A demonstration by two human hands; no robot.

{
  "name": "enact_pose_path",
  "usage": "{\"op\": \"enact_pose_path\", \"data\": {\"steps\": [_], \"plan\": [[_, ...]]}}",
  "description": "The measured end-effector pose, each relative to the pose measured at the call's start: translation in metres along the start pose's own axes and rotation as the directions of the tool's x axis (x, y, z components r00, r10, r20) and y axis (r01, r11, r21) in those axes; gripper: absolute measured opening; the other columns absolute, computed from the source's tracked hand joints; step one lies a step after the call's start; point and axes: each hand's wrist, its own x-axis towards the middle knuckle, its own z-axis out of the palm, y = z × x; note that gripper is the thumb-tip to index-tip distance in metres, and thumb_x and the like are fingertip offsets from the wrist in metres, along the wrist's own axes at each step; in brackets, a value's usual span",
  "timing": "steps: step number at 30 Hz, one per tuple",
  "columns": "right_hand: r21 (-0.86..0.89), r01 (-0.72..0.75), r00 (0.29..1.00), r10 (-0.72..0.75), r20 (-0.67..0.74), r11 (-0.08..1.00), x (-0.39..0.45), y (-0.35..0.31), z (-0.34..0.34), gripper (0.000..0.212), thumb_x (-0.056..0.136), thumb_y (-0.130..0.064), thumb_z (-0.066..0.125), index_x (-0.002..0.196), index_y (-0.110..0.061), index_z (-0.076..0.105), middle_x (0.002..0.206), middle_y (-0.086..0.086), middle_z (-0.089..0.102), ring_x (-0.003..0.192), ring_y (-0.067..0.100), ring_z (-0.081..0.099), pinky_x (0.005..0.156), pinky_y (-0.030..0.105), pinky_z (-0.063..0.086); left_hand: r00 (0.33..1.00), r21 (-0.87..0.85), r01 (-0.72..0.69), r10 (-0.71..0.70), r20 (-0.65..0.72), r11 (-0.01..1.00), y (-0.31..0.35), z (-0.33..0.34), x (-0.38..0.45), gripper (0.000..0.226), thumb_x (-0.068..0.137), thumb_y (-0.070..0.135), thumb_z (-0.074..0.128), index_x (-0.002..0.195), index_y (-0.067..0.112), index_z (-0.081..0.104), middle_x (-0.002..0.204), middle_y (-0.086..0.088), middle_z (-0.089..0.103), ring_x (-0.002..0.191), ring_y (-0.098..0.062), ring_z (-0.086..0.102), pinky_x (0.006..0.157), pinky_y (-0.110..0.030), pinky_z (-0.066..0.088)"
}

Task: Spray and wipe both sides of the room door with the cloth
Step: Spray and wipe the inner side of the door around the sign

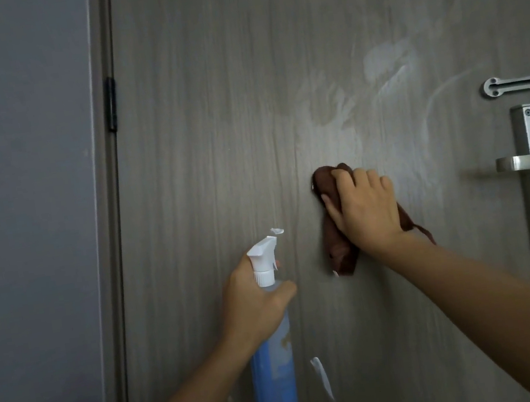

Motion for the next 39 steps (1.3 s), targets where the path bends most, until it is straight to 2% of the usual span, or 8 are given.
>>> {"op": "enact_pose_path", "data": {"steps": [5,9,18,22,25,28,32,39], "plan": [[0.061,-0.053,0.998,0.055,-0.031,0.997,-0.007,-0.003,0.001,0.049,0.098,-0.046,0.053,0.128,-0.008,0.059,0.096,0.016,0.060,0.083,0.034,0.054,0.073,0.044,0.042,0.998,0.074,0.063,-0.061,-0.027,0.995,0.003,0.008,0.005,0.027,0.059,0.029,0.068,0.085,0.022,0.062,0.073,0.001,0.067,0.061,-0.012,0.061,0.058,-0.030,0.048],[0.066,-0.033,0.999,0.034,-0.011,0.997,-0.004,-0.002,0.001,0.050,0.099,-0.047,0.052,0.129,-0.007,0.058,0.097,0.016,0.060,0.085,0.035,0.054,0.075,0.045,0.043,0.998,0.085,0.063,-0.060,-0.038,0.994,0.001,0.008,0.006,0.023,0.072,0.015,0.076,0.088,0.022,0.061,0.078,-0.001,0.067,0.064,-0.012,0.061,0.053,-0.019,0.045],[0.068,-0.042,0.999,0.042,0.004,0.997,-0.004,-0.002,0.000,0.051,0.099,-0.048,0.049,0.129,-0.007,0.057,0.095,0.016,0.059,0.085,0.034,0.054,0.074,0.047,0.044,1.000,-0.010,0.022,-0.022,0.000,1.000,0.004,0.008,0.008,0.026,0.060,0.028,0.067,0.085,0.020,0.062,0.069,0.007,0.063,0.055,-0.002,0.055,0.054,-0.020,0.043],[0.064,-0.044,0.999,0.042,0.021,0.997,-0.004,-0.002,-0.001,0.051,0.099,-0.048,0.050,0.129,-0.007,0.057,0.094,0.016,0.058,0.084,0.035,0.054,0.074,0.047,0.044,0.999,-0.040,-0.037,0.037,0.006,0.999,0.002,-0.002,0.011,0.030,0.061,0.023,0.068,0.091,0.020,0.067,0.073,-0.001,0.067,0.059,-0.004,0.058,0.057,-0.024,0.048],[0.069,-0.016,0.999,0.014,0.042,0.997,-0.004,0.001,-0.003,0.052,0.099,-0.050,0.049,0.130,-0.009,0.056,0.097,0.016,0.059,0.086,0.033,0.053,0.076,0.046,0.044,0.996,-0.045,-0.088,0.087,-0.017,0.995,-0.004,-0.023,0.024,0.038,0.060,0.018,0.069,0.097,0.018,0.072,0.081,0.007,0.071,0.070,0.001,0.063,0.069,-0.016,0.050],[0.102,-0.027,0.999,0.022,0.048,0.994,-0.003,0.001,-0.005,0.054,0.098,-0.054,0.043,0.130,-0.012,0.053,0.099,0.011,0.057,0.087,0.028,0.051,0.079,0.043,0.042,0.992,-0.033,-0.096,0.098,0.075,0.995,-0.016,-0.051,0.048,0.046,0.057,0.016,0.070,0.103,0.015,0.075,0.094,0.001,0.075,0.085,-0.008,0.070,0.080,-0.022,0.053],[0.204,-0.190,0.981,0.191,0.016,0.960,-0.003,-0.013,-0.007,0.050,0.095,-0.050,0.037,0.126,-0.015,0.054,0.097,0.006,0.053,0.088,0.024,0.046,0.083,0.043,0.039,0.953,0.057,-0.160,0.139,0.269,0.985,-0.032,-0.068,0.064,0.061,0.054,0.024,0.070,0.115,0.019,0.074,0.102,0.002,0.076,0.097,-0.022,0.071,0.088,-0.035,0.056],[0.442,-0.224,0.960,0.274,-0.051,0.868,-0.005,-0.025,0.001,0.049,0.090,-0.045,0.056,0.132,-0.019,0.054,0.118,-0.002,0.064,0.107,0.020,0.057,0.093,0.040,0.035,0.941,-0.117,-0.140,0.169,0.295,0.983,-0.052,-0.071,0.072,0.052,0.062,0.000,0.072,0.112,0.010,0.073,0.105,-0.003,0.077,0.100,-0.018,0.071,0.088,-0.025,0.053]]}}
